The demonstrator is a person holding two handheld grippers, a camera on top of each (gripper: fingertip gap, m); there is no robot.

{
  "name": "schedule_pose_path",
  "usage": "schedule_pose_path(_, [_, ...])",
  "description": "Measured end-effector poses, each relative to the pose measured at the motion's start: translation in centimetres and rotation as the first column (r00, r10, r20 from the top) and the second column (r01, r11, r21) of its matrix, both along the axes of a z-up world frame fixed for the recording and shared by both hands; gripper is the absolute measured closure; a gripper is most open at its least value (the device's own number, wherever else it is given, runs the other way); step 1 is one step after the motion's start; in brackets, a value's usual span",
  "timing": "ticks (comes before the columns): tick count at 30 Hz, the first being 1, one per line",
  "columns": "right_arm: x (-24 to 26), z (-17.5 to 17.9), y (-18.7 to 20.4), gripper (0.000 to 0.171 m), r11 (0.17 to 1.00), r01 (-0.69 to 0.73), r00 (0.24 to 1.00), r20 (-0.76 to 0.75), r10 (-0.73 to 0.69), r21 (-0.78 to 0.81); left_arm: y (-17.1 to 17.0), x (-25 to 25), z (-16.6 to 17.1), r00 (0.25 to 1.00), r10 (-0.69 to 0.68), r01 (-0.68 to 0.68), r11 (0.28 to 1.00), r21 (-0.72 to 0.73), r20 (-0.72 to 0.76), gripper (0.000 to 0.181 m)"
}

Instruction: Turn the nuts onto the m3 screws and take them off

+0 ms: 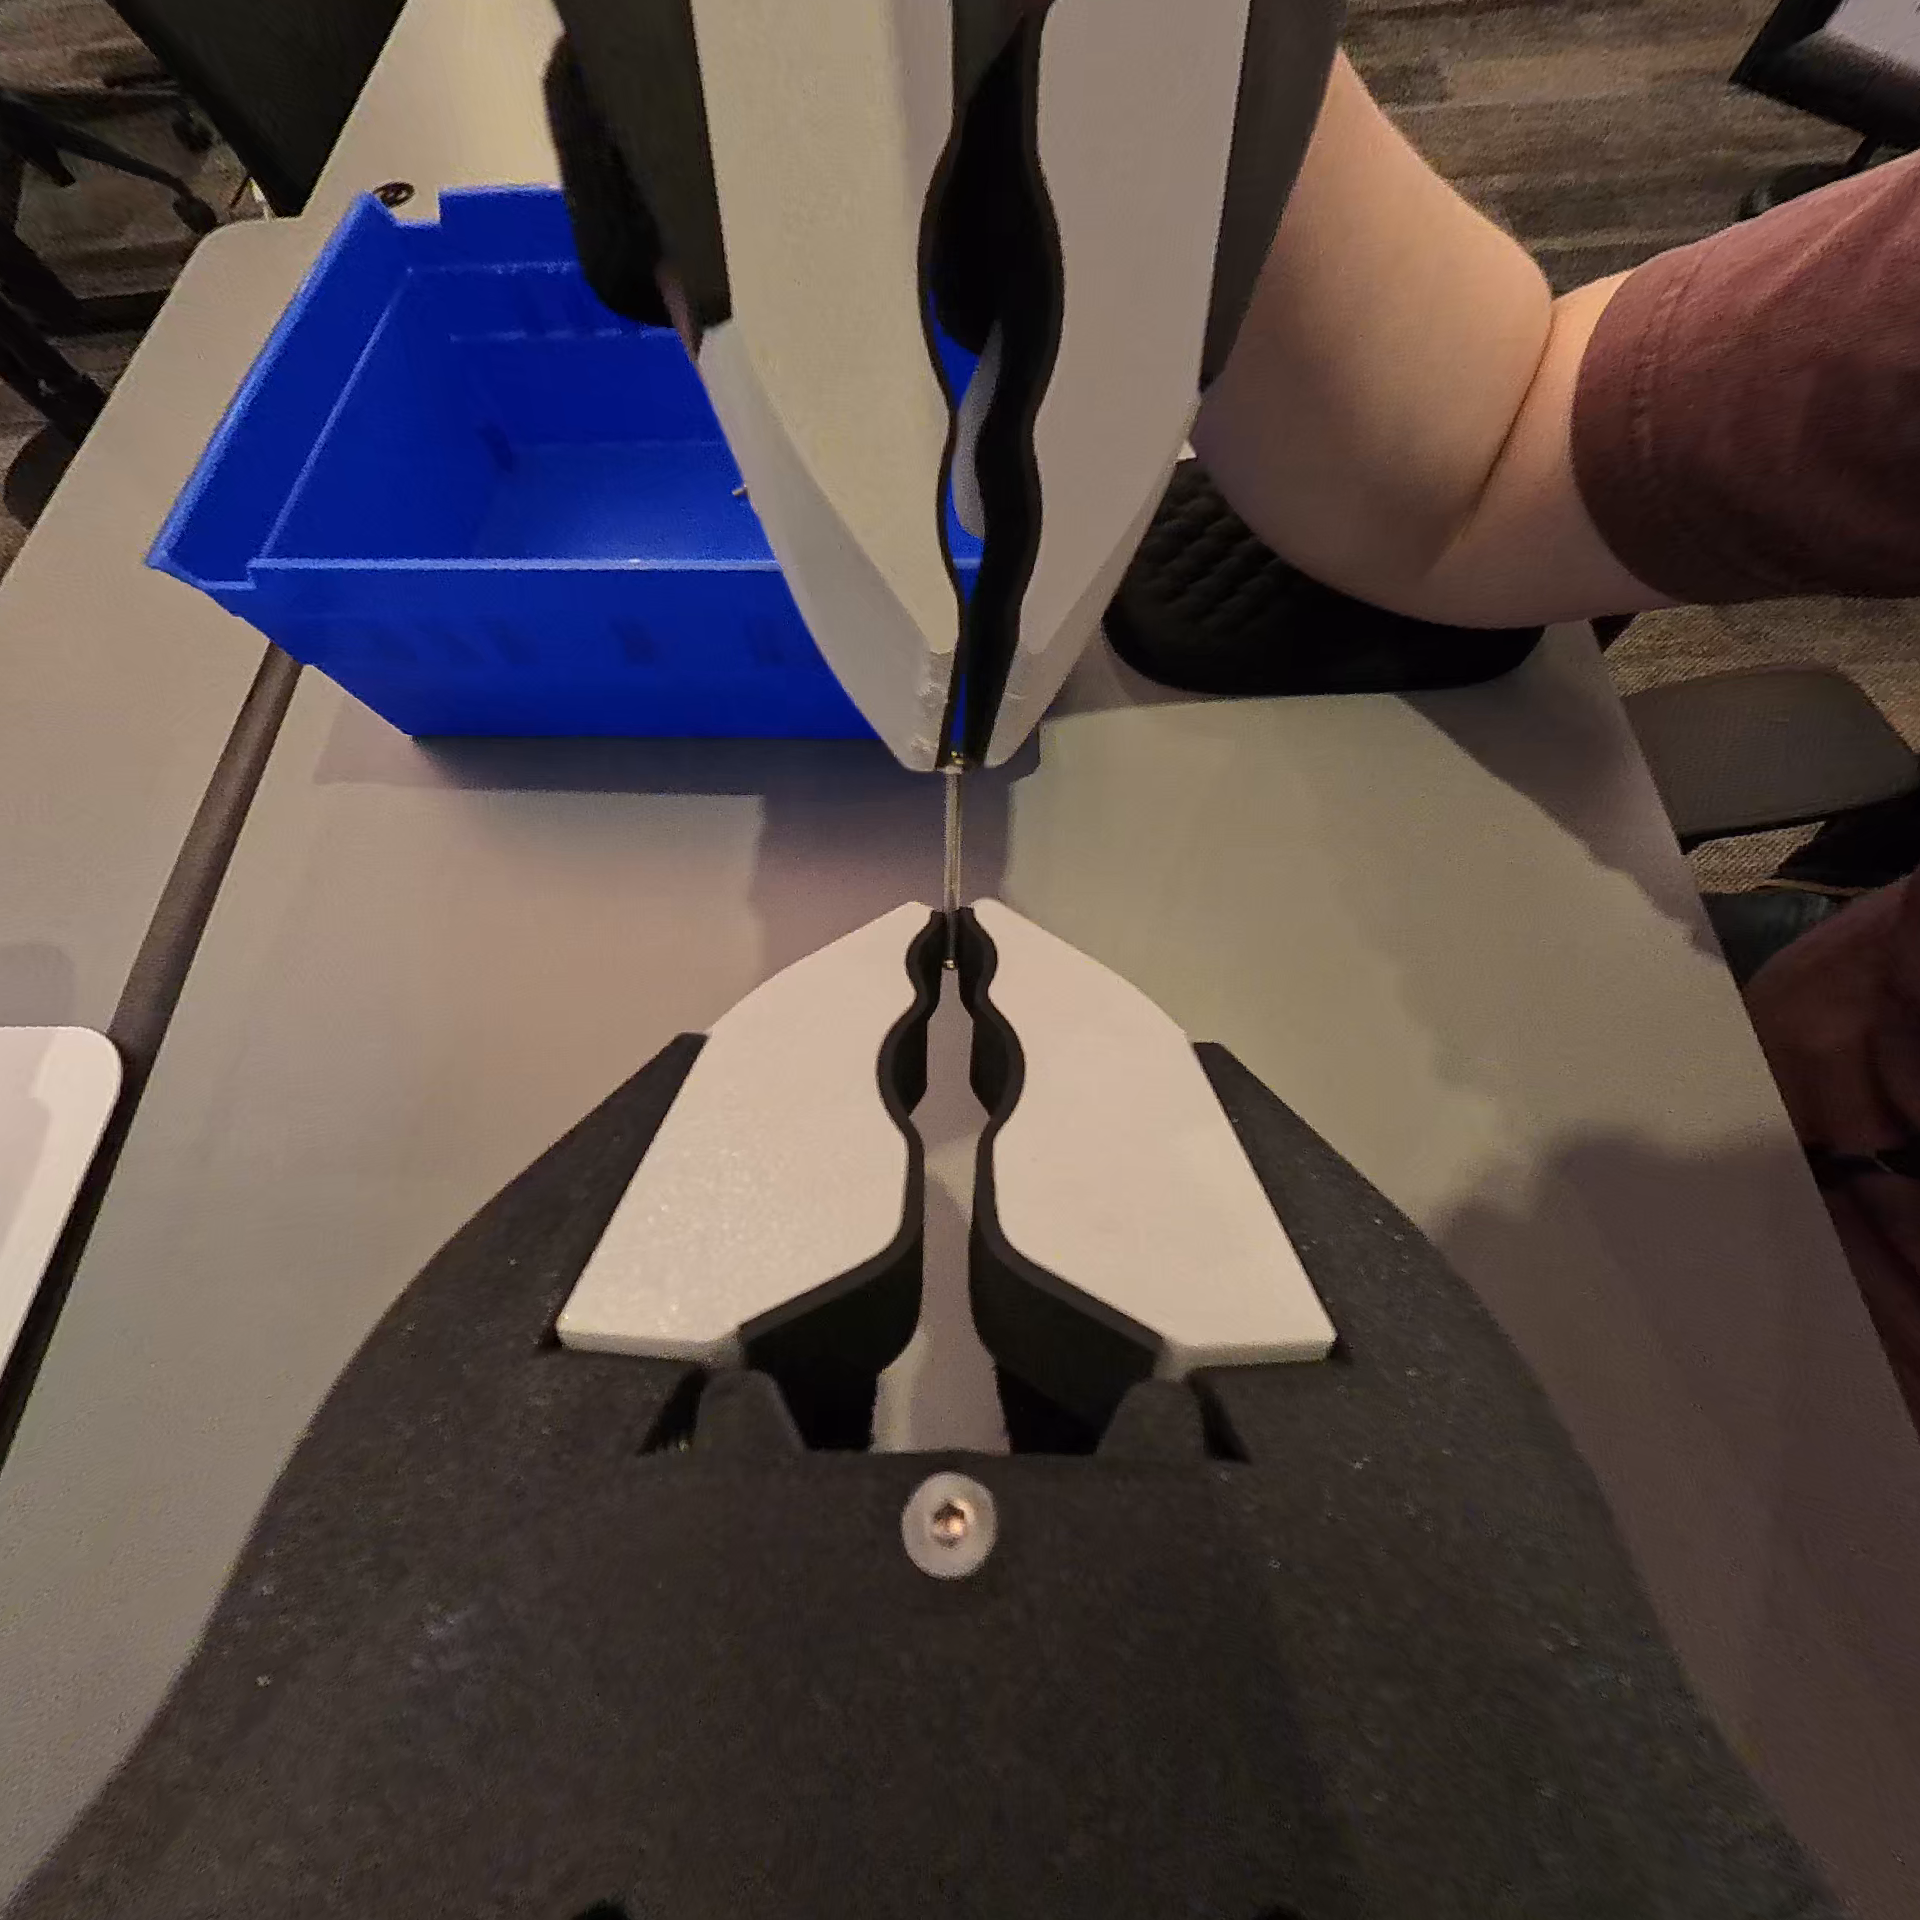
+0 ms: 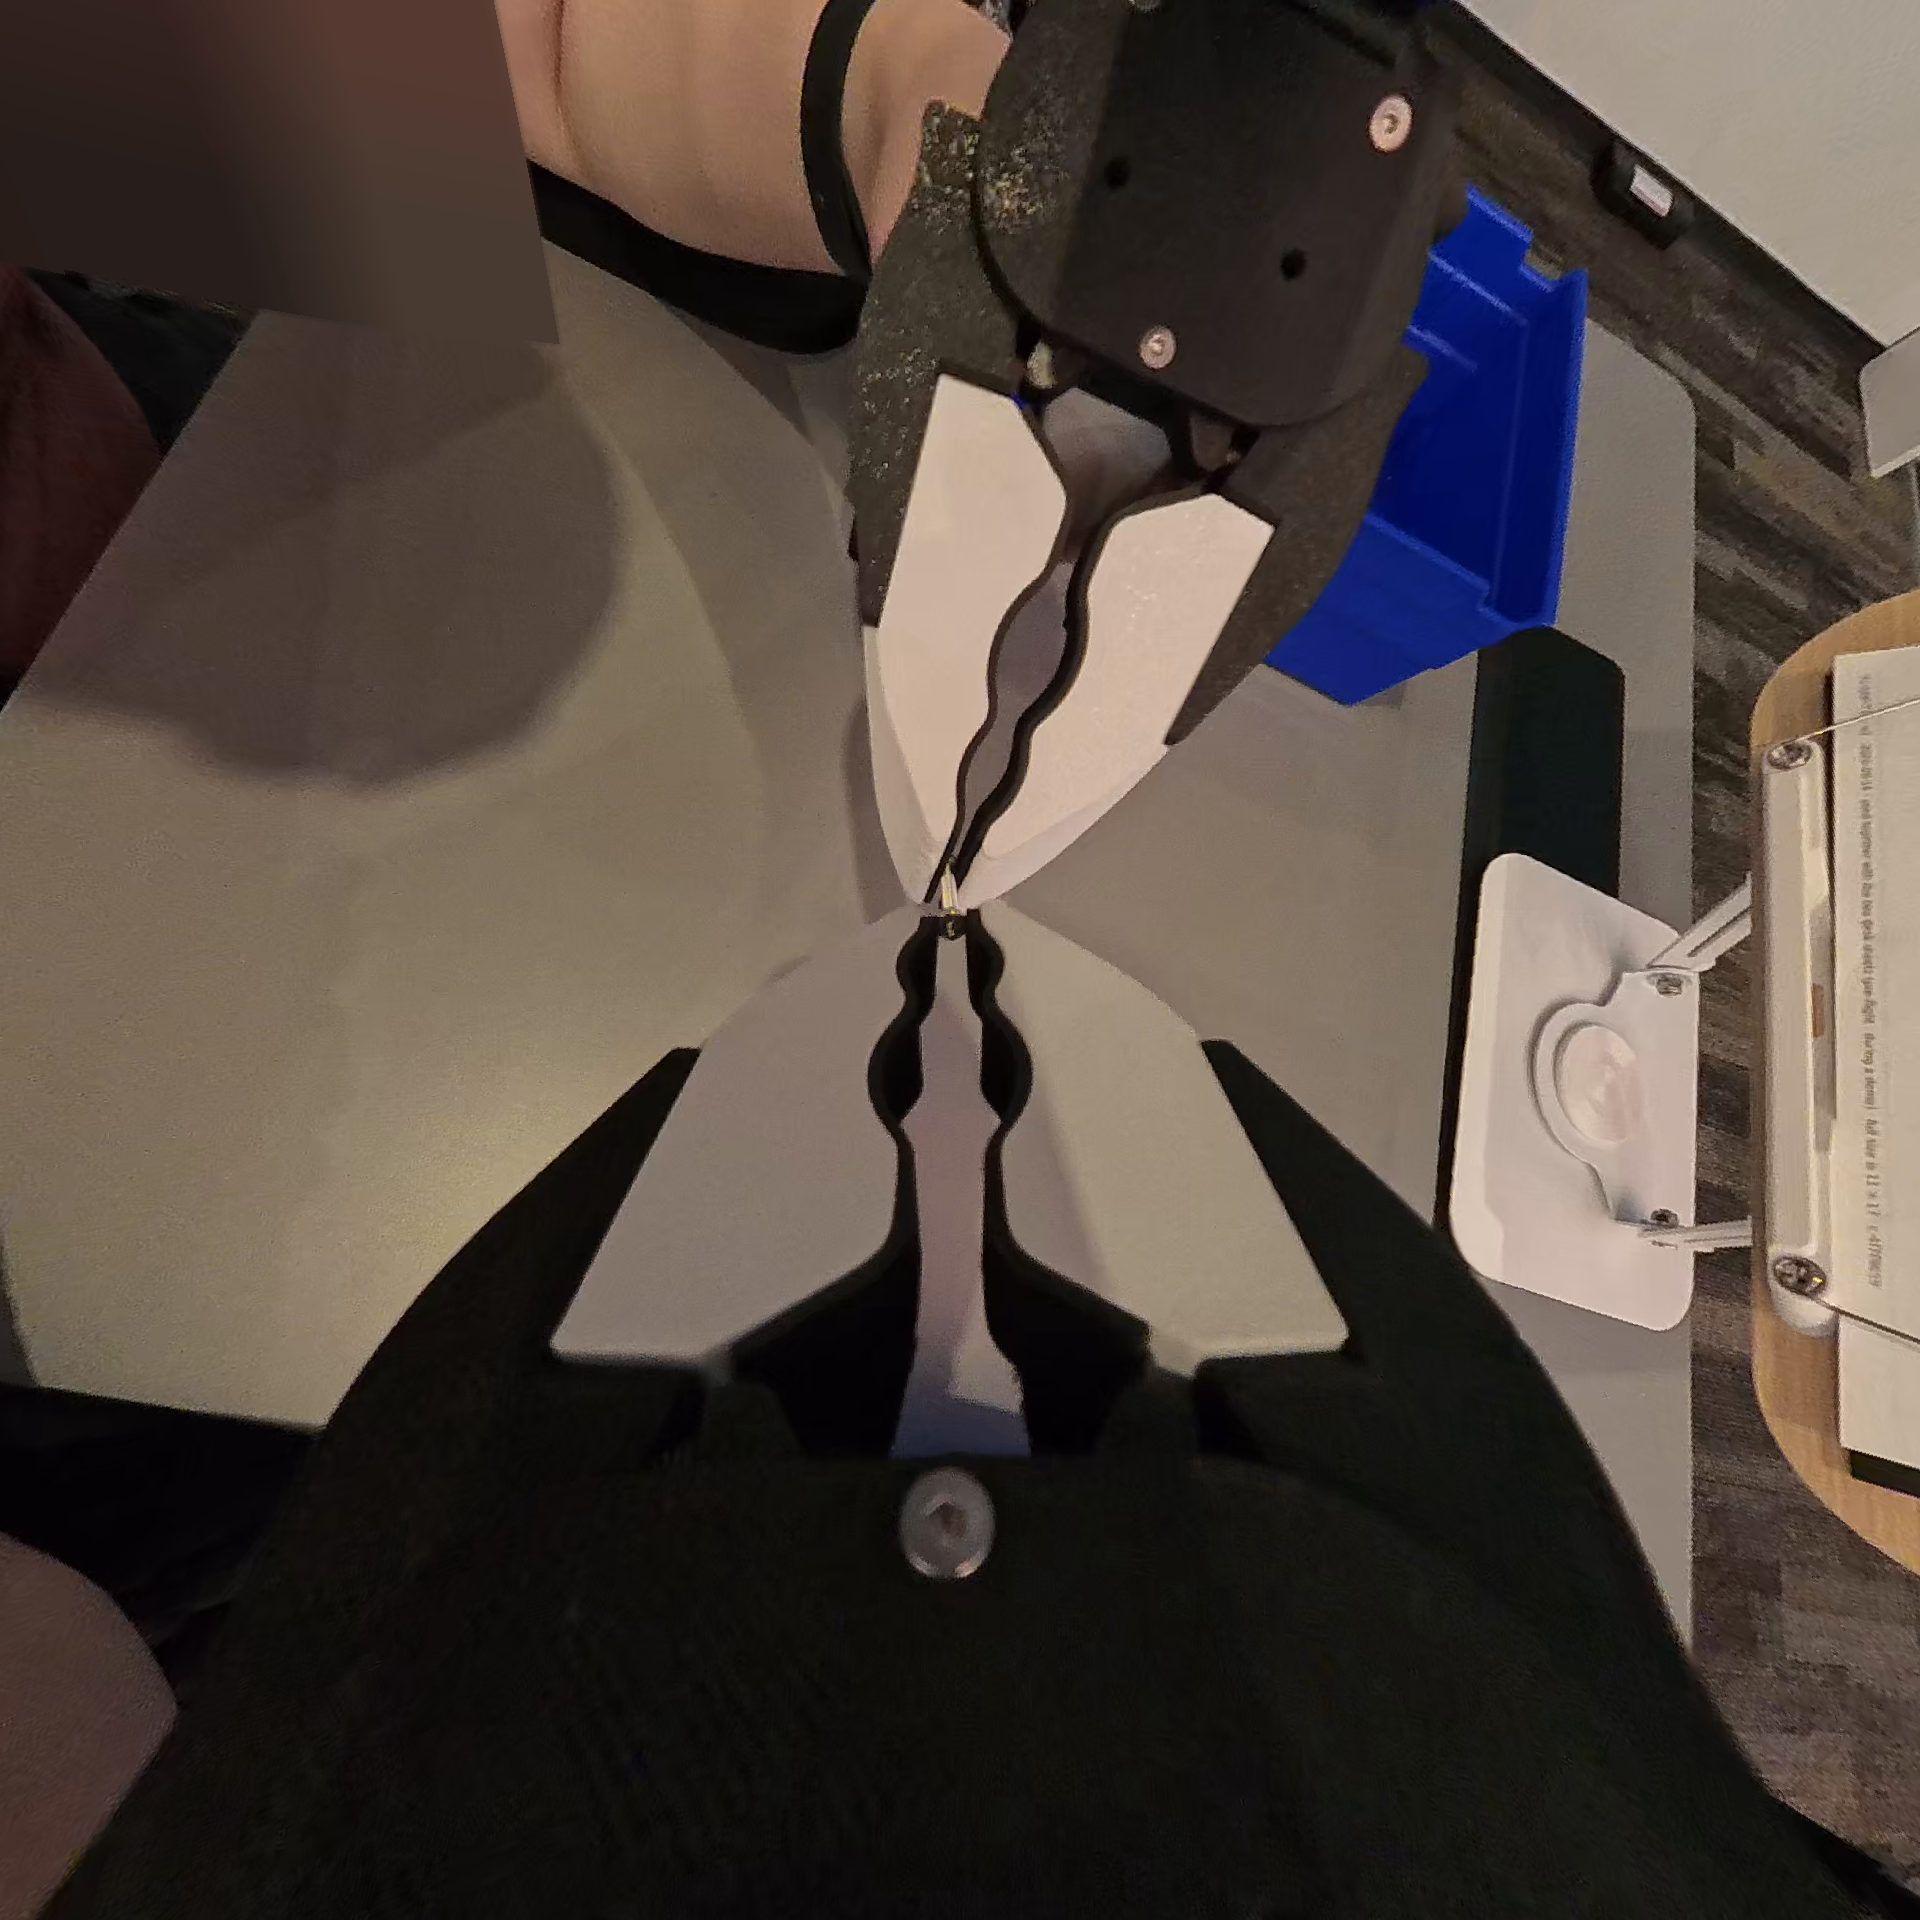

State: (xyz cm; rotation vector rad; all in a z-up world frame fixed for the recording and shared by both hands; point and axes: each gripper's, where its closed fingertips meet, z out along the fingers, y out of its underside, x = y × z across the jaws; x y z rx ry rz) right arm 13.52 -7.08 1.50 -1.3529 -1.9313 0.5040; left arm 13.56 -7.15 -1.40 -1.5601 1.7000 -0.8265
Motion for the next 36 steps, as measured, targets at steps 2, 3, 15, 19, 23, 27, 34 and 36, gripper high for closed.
schedule_pose_path(2, [0.0, 0.2, 0.1, 0.165, 1.0, 0.023, 1.0, 0.001, -0.023, 0.003, 0.2, 0.0, 0.1, 1.0, 0.019, -0.019, 1.0, -0.02, 0.005, 0.179])
schedule_pose_path(3, [0.0, 0.2, 0.2, 0.165, 0.999, 0.037, 0.999, 0.001, -0.037, -0.006, 0.2, 0.1, 0.1, 1.0, 0.024, -0.024, 0.999, -0.027, 0.004, 0.179])
schedule_pose_path(15, [-0.4, 0.4, 2.8, 0.165, 0.887, 0.363, 0.929, 0.035, -0.369, -0.284, 2.8, -0.5, 0.4, 0.983, 0.181, -0.182, 0.982, 0.058, 0.007, 0.179])
schedule_pose_path(19, [-0.7, 0.4, 3.4, 0.165, 0.813, 0.432, 0.89, 0.041, -0.454, -0.391, 3.5, -0.7, 0.4, 0.975, 0.223, -0.221, 0.968, 0.119, -0.005, 0.179])
schedule_pose_path(23, [-0.8, 0.6, 3.5, 0.165, 0.81, 0.431, 0.888, 0.028, -0.459, -0.398, 3.6, -0.8, 0.6, 0.973, 0.232, -0.23, 0.965, 0.127, 0.004, 0.179])
schedule_pose_path(27, [-1.0, 1.5, 3.4, 0.163, 0.837, 0.404, 0.896, -0.024, -0.443, -0.369, 3.5, -0.8, 1.3, 0.973, 0.227, -0.23, 0.97, 0.076, 0.049, 0.179])
schedule_pose_path(34, [-0.6, 5.3, 3.6, 0.147, 0.911, 0.318, 0.895, -0.235, -0.38, -0.261, 3.7, -0.9, 4.1, 0.949, 0.228, -0.235, 0.972, 0.006, 0.22, 0.179])
schedule_pose_path(36, [-1.0, 7.2, 3.0, 0.144, 0.95, 0.226, 0.887, -0.358, -0.291, -0.214, 3.4, -0.9, 5.6, 0.927, 0.207, -0.211, 0.977, -0.021, 0.314, 0.179])
